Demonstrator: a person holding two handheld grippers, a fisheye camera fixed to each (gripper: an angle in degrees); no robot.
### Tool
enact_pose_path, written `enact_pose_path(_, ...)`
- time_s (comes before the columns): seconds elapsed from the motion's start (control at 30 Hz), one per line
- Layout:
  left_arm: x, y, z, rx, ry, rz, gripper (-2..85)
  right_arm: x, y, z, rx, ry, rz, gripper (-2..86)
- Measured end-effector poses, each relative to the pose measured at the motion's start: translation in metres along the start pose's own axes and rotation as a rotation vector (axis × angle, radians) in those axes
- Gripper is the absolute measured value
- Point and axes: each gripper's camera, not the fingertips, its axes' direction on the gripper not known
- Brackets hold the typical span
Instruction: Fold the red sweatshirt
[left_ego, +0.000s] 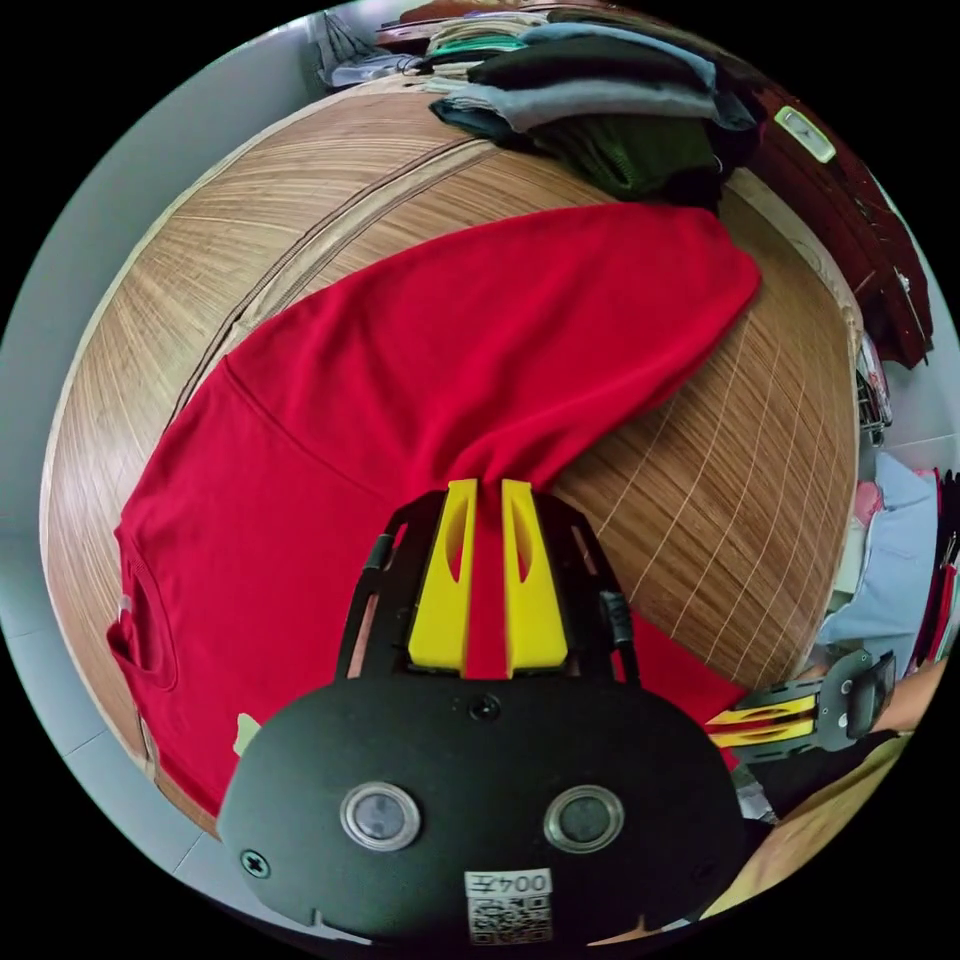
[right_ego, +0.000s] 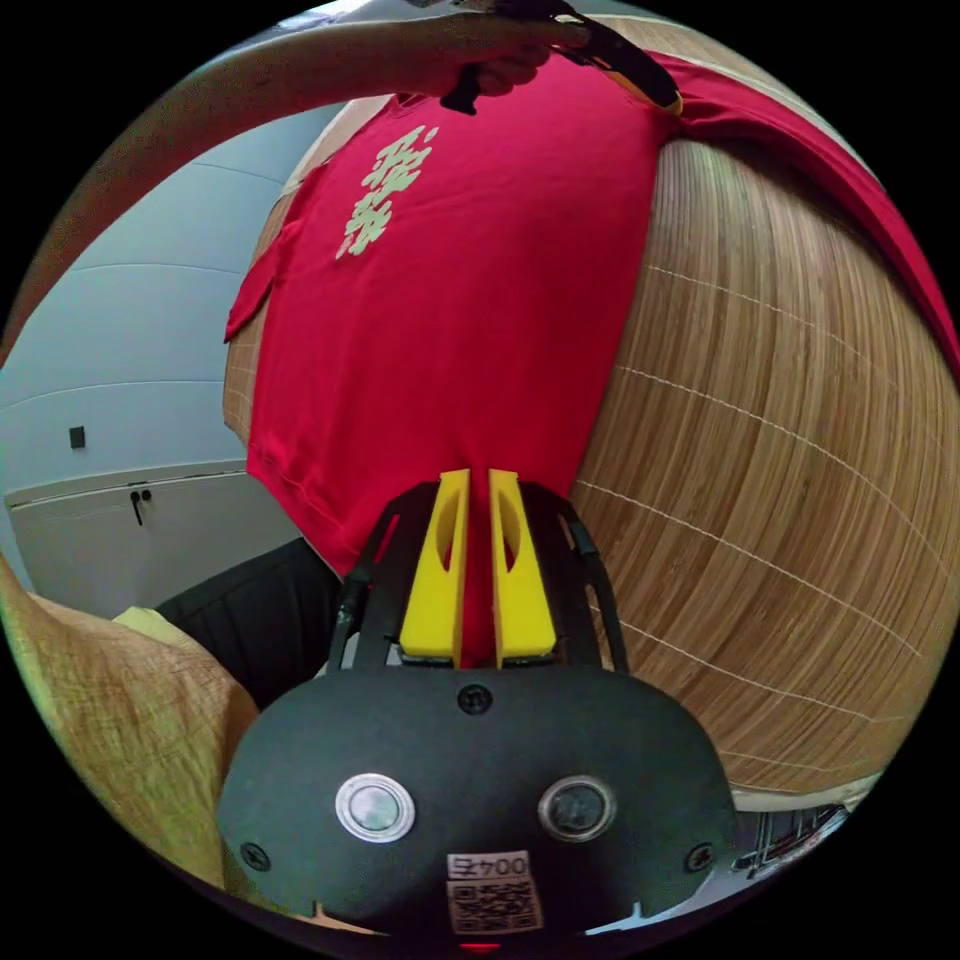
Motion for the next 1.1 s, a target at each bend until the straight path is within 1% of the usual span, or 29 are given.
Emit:
enact_pose_path(0.07, 0.007, 0.009, -0.011, 0.023, -0.002, 0.005, 1.4, -0.003, -0.003, -0.004, -0.02, 0.016, -0.001, 2.6)
enact_pose_path(0.17, 0.014, 0.041, -0.041, 0.115, 0.0, -0.023, 1.6, -0.015, -0.001, -0.023, 0.039, 0.026, -0.025, 0.1)
enact_pose_path(0.23, 0.012, 0.076, -0.054, 0.153, 0.007, -0.094, 1.8, -0.026, -0.004, -0.027, 0.047, 0.05, -0.046, -0.4)
enact_pose_path(0.27, 0.01, 0.086, -0.052, 0.149, 0.009, -0.112, 1.8, -0.029, -0.006, -0.026, 0.041, 0.062, -0.052, -0.4)
enact_pose_path(0.37, 0.001, 0.126, -0.028, 0.051, 0.051, -0.197, 2.0, -0.044, -0.022, -0.015, 0.006, 0.104, -0.086, -0.6)
enact_pose_path(0.57, -0.023, 0.202, -0.053, 0.145, 0.029, -0.37, 2.4, -0.073, -0.063, -0.007, 0.005, 0.162, -0.127, -0.7)
enact_pose_path(0.7, -0.065, 0.259, -0.055, 0.111, -0.015, -0.487, 2.6, -0.089, -0.101, 0.007, -0.053, 0.285, -0.152, -0.7)
enact_pose_path(0.83, -0.101, 0.315, -0.053, 0.11, -0.049, -0.625, 2.5, -0.098, -0.134, 0.031, -0.104, 0.361, -0.16, -0.7)
enact_pose_path(0.9, -0.105, 0.331, -0.042, 0.079, -0.058, -0.651, 2.3, -0.097, -0.144, 0.049, -0.159, 0.389, -0.144, -0.7)
enact_pose_path(0.93, -0.103, 0.339, -0.036, 0.087, -0.055, -0.645, 2.1, -0.1, -0.147, 0.051, -0.143, 0.402, -0.144, -0.7)
enact_pose_path(1.0, -0.096, 0.348, -0.035, 0.148, -0.058, -0.653, 2.0, -0.101, -0.152, 0.054, -0.16, 0.397, -0.148, -0.7)
enact_pose_path(1.1, -0.084, 0.352, -0.033, 0.191, -0.071, -0.674, 1.9, -0.089, -0.165, 0.053, -0.201, 0.301, -0.094, -0.8)
